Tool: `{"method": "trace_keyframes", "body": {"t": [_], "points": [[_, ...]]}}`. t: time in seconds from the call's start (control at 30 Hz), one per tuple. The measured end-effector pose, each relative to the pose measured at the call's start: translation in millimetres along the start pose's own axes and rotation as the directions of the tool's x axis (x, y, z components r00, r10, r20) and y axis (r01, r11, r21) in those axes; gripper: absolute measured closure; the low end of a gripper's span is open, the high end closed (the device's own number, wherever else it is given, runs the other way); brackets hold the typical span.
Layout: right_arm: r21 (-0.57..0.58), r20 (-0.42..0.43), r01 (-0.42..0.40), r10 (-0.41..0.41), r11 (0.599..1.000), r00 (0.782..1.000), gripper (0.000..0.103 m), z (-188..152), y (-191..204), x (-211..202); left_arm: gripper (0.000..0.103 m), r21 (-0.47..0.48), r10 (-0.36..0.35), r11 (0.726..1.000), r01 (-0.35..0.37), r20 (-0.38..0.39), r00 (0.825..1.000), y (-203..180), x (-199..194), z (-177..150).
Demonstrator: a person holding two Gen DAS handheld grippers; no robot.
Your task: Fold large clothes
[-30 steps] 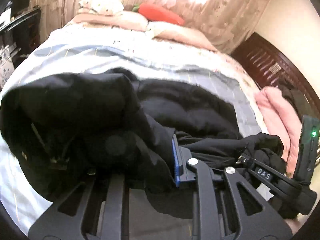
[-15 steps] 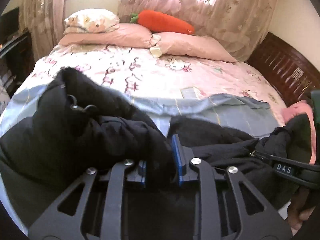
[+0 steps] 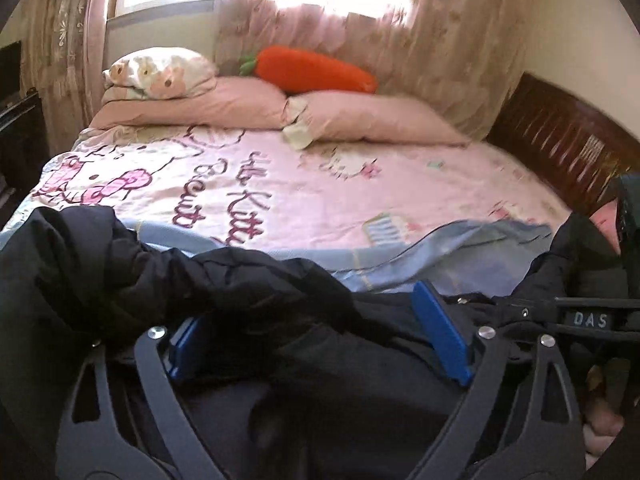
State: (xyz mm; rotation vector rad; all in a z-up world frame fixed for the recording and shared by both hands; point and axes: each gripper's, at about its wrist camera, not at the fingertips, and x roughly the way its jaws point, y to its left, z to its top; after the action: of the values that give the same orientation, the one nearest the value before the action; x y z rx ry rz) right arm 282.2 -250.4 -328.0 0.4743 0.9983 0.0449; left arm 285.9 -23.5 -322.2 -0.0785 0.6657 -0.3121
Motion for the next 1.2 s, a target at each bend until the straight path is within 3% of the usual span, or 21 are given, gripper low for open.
{"method": "trace_keyframes", "body": {"t": [0.07, 0.13, 0.17, 0.2, 0.23, 0.3, 0.33, 0.47, 0.6, 0.67, 0.73, 0.77, 0.87, 0.97, 1.03, 1.1, 1.17, 1.2], "points": [[-0.037, 0.027, -0.031, 0.032, 0.999, 0.999, 0.067, -5, 4, -17, 0.004, -0.033, -0.027, 0.999, 0.030, 0.093, 0.995, 1, -24, 1], [-0.061, 0.072, -0.109, 0.113, 0.992, 0.991, 0.061, -11, 8, -40, 0.002, -0.056, -0.069, 0.995, 0.081, 0.182, 0.981, -1, -52, 3], [-0.054, 0.082, -0.147, 0.151, 0.988, 0.985, 0.059, -11, 7, -47, 0.002, -0.048, -0.070, 0.996, 0.081, 0.188, 0.980, -3, -58, 5], [-0.030, 0.083, -0.191, 0.193, 0.981, 0.978, 0.048, -10, 4, -52, 0.002, -0.031, -0.070, 0.997, 0.077, 0.180, 0.981, -7, -60, 8], [0.019, 0.076, -0.259, 0.257, 0.966, 0.963, 0.023, -7, 0, -54, 0.002, -0.011, -0.065, 0.998, 0.068, 0.160, 0.985, -10, -58, 11], [0.110, 0.077, -0.352, 0.345, 0.930, 0.935, 0.002, -2, -5, -54, 0.002, 0.000, -0.068, 0.998, 0.068, 0.111, 0.992, -11, -48, 14], [0.169, 0.066, -0.376, 0.370, 0.911, 0.927, 0.001, 1, -7, -51, 0.002, -0.007, -0.072, 0.997, 0.073, 0.097, 0.993, -11, -45, 14], [0.281, 0.045, -0.372, 0.375, 0.885, 0.926, 0.001, 10, -8, -46, 0.002, -0.135, -0.143, 0.980, 0.146, 0.029, 0.989, 7, -38, 27], [0.378, 0.031, -0.424, 0.447, 0.823, 0.894, 0.001, 18, -5, -50, 0.002, -0.385, -0.298, 0.881, 0.276, 0.003, 0.955, 39, -32, 46], [0.397, 0.051, -0.446, 0.465, 0.802, 0.884, 0.001, 23, -4, -61, 0.002, -0.436, -0.332, 0.845, 0.309, 0.023, 0.943, 47, -39, 55], [0.376, 0.089, -0.478, 0.483, 0.794, 0.871, 0.001, 30, 4, -83, 0.002, -0.421, -0.324, 0.848, 0.321, 0.068, 0.944, 46, -57, 66], [0.360, 0.101, -0.478, 0.476, 0.801, 0.873, 0.001, 31, 6, -90, 0.002, -0.393, -0.307, 0.866, 0.311, 0.074, 0.949, 41, -67, 74], [0.239, 0.164, -0.392, 0.361, 0.888, 0.918, 0.001, 30, 20, -127, 0.002, -0.313, -0.263, 0.911, 0.269, 0.060, 0.963, 20, -91, 83], [0.096, 0.210, -0.260, 0.236, 0.961, 0.949, 0.001, 27, 36, -144, 0.002, -0.305, -0.261, 0.915, 0.264, 0.049, 0.964, 11, -96, 87], [0.037, 0.209, -0.221, 0.209, 0.975, 0.955, 0.001, 24, 42, -146, 0.002, -0.418, -0.314, 0.859, 0.296, 0.027, 0.949, 26, -83, 91], [0.062, 0.147, -0.229, 0.218, 0.972, 0.965, 0.001, 22, 41, -133, 0.002, -0.654, -0.461, 0.660, 0.368, 0.033, 0.887, 59, -57, 90], [0.114, 0.088, -0.247, 0.238, 0.962, 0.967, 0.001, 17, 36, -117, 0.002, -0.829, -0.588, 0.411, 0.378, 0.076, 0.806, 86, -32, 78], [0.117, 0.076, -0.248, 0.241, 0.962, 0.968, 0.001, 14, 34, -113, 0.002, -0.860, -0.616, 0.345, 0.376, 0.095, 0.782, 94, -25, 74]]}}
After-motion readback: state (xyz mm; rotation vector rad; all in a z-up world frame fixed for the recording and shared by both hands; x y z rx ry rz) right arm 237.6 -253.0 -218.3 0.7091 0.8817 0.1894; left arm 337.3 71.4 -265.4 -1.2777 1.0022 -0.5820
